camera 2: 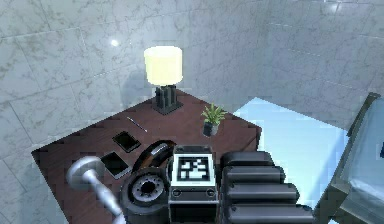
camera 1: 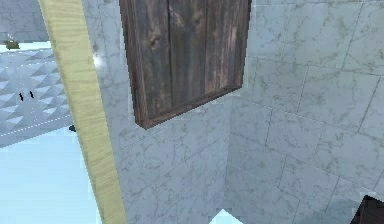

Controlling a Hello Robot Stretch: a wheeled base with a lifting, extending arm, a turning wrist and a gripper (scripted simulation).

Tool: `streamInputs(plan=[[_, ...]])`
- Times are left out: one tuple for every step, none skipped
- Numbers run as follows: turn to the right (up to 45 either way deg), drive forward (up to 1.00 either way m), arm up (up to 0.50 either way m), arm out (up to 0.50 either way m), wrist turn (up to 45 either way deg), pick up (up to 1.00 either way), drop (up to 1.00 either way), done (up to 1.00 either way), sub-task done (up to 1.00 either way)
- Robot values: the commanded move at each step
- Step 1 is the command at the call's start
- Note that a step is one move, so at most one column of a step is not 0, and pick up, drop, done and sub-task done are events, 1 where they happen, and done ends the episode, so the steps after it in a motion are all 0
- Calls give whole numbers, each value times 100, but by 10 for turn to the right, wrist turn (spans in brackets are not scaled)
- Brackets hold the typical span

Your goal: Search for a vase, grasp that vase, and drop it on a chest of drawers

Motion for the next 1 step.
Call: streamInputs(plan=[[-450, 0, 0, 0, 0, 0, 0, 0, 0]])
